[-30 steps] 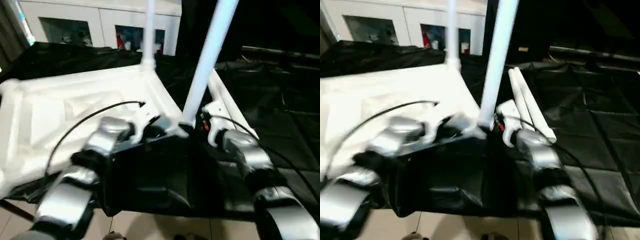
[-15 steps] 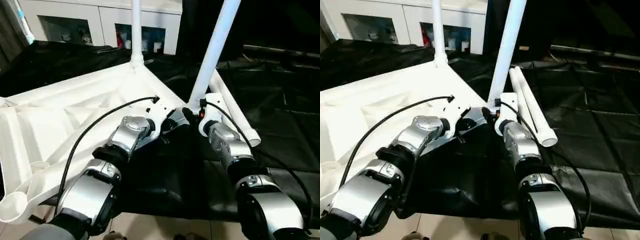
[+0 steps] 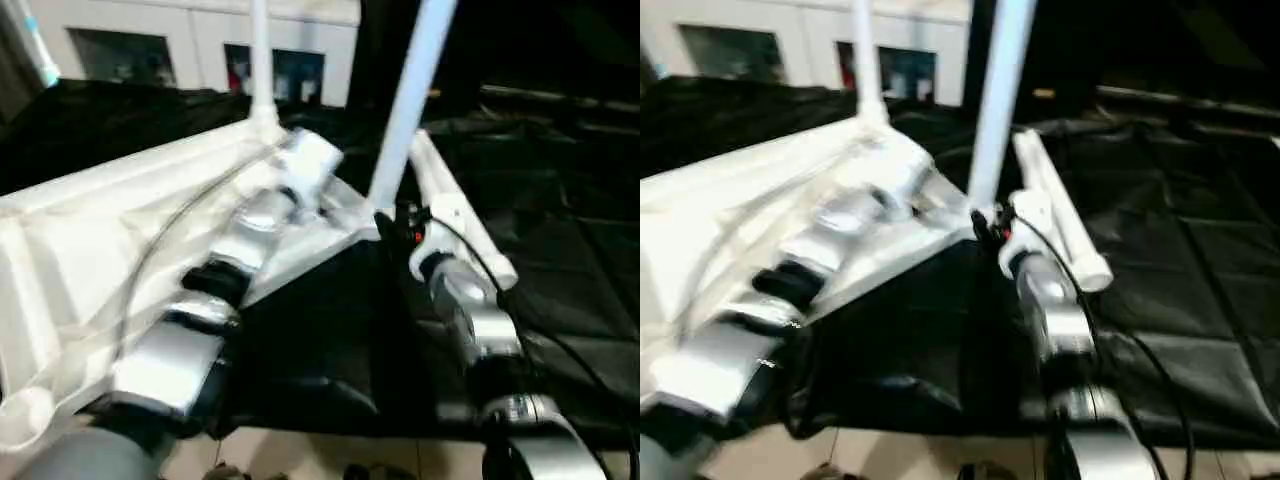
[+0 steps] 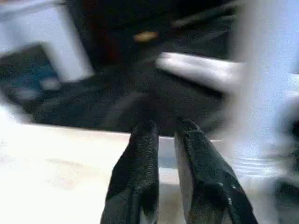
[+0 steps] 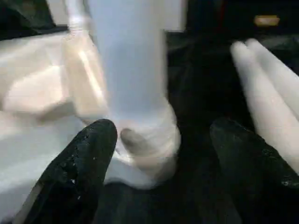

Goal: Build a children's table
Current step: Rotate table base

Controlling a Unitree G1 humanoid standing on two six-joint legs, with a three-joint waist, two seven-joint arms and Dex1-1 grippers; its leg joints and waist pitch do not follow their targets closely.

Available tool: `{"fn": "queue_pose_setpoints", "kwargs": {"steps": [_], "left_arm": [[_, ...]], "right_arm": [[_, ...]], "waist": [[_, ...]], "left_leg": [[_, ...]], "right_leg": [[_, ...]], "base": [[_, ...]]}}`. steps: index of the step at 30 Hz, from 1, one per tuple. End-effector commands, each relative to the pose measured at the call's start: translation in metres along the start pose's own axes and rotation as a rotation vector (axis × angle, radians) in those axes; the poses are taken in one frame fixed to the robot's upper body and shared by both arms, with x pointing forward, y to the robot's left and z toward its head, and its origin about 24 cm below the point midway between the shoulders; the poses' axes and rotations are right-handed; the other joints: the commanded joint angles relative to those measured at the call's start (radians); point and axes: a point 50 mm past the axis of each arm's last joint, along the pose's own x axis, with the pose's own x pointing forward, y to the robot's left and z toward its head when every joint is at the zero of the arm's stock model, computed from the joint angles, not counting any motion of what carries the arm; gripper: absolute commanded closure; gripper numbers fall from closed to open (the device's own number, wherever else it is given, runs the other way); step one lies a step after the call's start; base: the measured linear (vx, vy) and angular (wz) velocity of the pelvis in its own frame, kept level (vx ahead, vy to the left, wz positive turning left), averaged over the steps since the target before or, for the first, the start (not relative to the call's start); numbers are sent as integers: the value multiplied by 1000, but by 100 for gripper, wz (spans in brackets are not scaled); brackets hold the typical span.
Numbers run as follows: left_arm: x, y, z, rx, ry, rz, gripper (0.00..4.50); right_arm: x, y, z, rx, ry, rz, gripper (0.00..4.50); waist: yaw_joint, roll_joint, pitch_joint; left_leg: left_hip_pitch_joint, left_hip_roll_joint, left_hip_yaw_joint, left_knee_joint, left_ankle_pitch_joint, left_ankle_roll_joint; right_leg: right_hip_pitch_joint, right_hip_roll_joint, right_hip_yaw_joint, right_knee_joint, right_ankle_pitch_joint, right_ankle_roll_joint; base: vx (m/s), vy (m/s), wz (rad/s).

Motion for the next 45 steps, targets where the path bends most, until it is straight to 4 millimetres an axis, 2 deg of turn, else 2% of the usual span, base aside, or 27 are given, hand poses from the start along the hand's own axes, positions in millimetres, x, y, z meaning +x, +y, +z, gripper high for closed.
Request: {"fn": "queue_pose_setpoints", "kwargs": {"steps": [1, 2, 3, 4, 5, 6, 7, 8, 9, 10, 11, 12, 13, 15, 16, 18, 22, 23, 25, 27, 29, 31, 33, 34, 38, 42, 45], "left_arm": [[-3, 11, -1, 14, 0, 69, 322], [-15, 33, -8, 67, 37, 120, 308], [-16, 35, -9, 71, 42, 122, 299], [-20, 42, -12, 89, 60, 129, 299], [-33, 58, -18, 136, 106, 145, 277], [-41, 66, -21, 157, 130, 150, 277], [-47, 72, -23, 174, 150, 160, 264], [-55, 79, -26, 195, 178, 170, 257], [-66, 87, -29, 220, 216, 178, 257], [-79, 98, -33, 263, 266, 204, 245], [-90, 107, -35, 300, 309, 227, 245], [-101, 114, -37, 322, 351, 252, 245], [-118, 125, -41, 376, 435, 290, 245], [-136, 136, -45, 451, 545, 312, 245], [-139, 137, -46, 462, 562, 313, 245], [-152, 141, -47, 494, 638, 316, 245], [-163, 140, -54, 480, 719, 279, 245], [-165, 139, -56, 472, 735, 264, 245], [-162, 131, -62, 395, 717, 214, 245], [-155, 124, -73, 432, 718, 119, 245], [-152, 121, -75, 428, 723, 92, 245], [-149, 117, -77, 431, 742, 39, 245], [-146, 111, -78, 411, 745, -33, 245], [-144, 107, -77, 402, 738, -76, 245], [-141, 84, -72, 320, 700, -305, 245], [-139, 55, -60, 263, 578, -592, 245], [-133, 40, -50, 220, 502, -704, 245]], "right_arm": [[1, 4, 0, -6, 11, 10, 90], [1, 8, -4, -15, 35, 26, 90], [1, 8, -4, -16, 37, 28, 90], [2, 9, -6, -20, 46, 34, 90], [3, 12, -8, -34, 72, 52, 90], [3, 13, -9, -40, 85, 62, 90], [4, 15, -10, -46, 95, 72, 90], [4, 16, -11, -53, 107, 83, 90], [4, 18, -12, -62, 122, 95, 90], [5, 20, -13, -71, 137, 112, 90], [5, 21, -13, -78, 144, 123, 90], [6, 22, -13, -81, 148, 127, 90], [7, 23, -13, -81, 158, 138, 90], [8, 25, -13, -86, 169, 150, 90], [9, 25, -13, -87, 171, 151, 90], [10, 26, -13, -93, 182, 158, 90], [13, 31, -13, -99, 194, 177, 90], [13, 31, -13, -101, 197, 181, 90], [15, 34, -14, -105, 205, 198, 90], [19, 38, -15, -125, 216, 227, 90], [21, 39, -14, -136, 219, 239, 90], [24, 42, -11, -149, 220, 261, 90], [28, 46, -8, -155, 219, 277, 90], [29, 47, -6, -160, 219, 284, 90], [34, 52, -3, -184, 226, 319, 90], [37, 58, -2, -201, 234, 345, 90], [39, 61, -1, -203, 233, 350, 90]], "waist": [[11, -3, -75], [11, -12, -73], [9, -5, -71], [13, 2, -72], [10, -7, -71], [9, 0, -70], [8, 3, -69], [9, 8, -73], [8, 9, -74], [6, -30, -71], [17, -7, -72], [13, -9, -67], [14, -12, -68], [12, -17, -63], [14, -15, -64], [18, -19, -60], [19, -23, -58], [19, -27, -58], [20, -28, -60], [20, -29, -60], [19, -35, -61], [17, -32, -61], [15, -34, -62], [16, -28, -63], [15, -28, -65], [18, -24, -65], [16, -26, -65]], "left_leg": [[-6, 13, 0, -62, -96, 88], [-2, 12, 4, -61, -109, 80], [-7, 16, 0, -65, -112, 68], [5, 19, 2, -65, -123, 57], [4, 23, 2, -66, -121, 55], [-1, 27, -3, -72, -121, 42], [1, 26, -1, -70, -122, 40], [10, 29, -1, -68, -111, 30], [6, 31, -1, -69, -86, 25], [0, 27, 4, -68, -75, 38], [7, 33, -1, -70, -71, 31], [8, 26, 4, -70, -72, 29], [8, 29, 2, -70, -68, 24], [9, 25, 4, -73, -72, 14], [14, 28, 4, -73, -82, 7], [17, 25, 5, -75, -108, -8], [13, 24, 0, -80, -166, -36], [11, 23, -1, -81, -182, -41], [10, 21, -2, -79, -186, -42], [6, 19, -4, -80, -183, -38], [5, 19, -4, -79, -189, -36], [5, 20, -6, -79, -192, -39], [5, 20, -6, -77, -178, -42], [6, 21, -6, -77, -174, -43], [5, 22, -5, -76, -151, -46], [7, 21, -1, -75, -131, -47], [7, 21, 2, -74, -143, -51]], "right_leg": [[76, -58, 50, -67, -168, -170], [72, -55, 50, -72, -196, -169], [73, -58, 51, -66, -210, -173], [63, -59, 52, -69, -217, -172], [64, -60, 53, -65, -204, -178], [67, -61, 52, -57, -199, -187], [63, -60, 53, -60, -198, -184], [61, -61, 56, -53, -157, -196], [65, -61, 56, -45, -108, -209], [64, -55, 54, -50, -107, -205], [64, -66, 57, -39, -114, -210], [57, -58, 57, -44, -118, -201], [59, -61, 58, -41, -108, -202], [55, -54, 58, -42, -109, -195], [52, -56, 58, -42, -113, -196], [49, -55, 60, -47, -132, -187], [50, -58, 61, -49, -177, -179], [52, -58, 61, -51, -199, -172], [52, -60, 62, -52, -207, -169], [53, -58, 61, -56, -206, -168], [54, -60, 61, -56, -235, -159], [52, -60, 61, -56, -245, -156], [53, -60, 61, -52, -224, -164], [54, -61, 62, -50, -214, -169], [57, -60, 61, -42, -159, -200], [58, -58, 62, -35, -98, -228], [59, -58, 62, -34, -96, -234]], "base": [[0, 0, 0], [0, 0, 0], [0, 0, 0], [0, 0, 0], [0, 0, 0], [0, 0, 0], [0, 0, 0], [0, 0, 0], [0, 0, 0], [0, 0, 0], [0, 0, 0], [0, 0, 0], [0, 0, 0], [0, 0, 0], [0, 0, 0], [0, 0, 0], [0, 0, 0], [0, 0, 0], [0, 0, 0], [0, 0, 0], [0, 0, 0], [0, 0, 0], [0, 0, 0], [0, 0, 0], [0, 0, 0], [0, 0, 0], [0, 0, 0]]}}
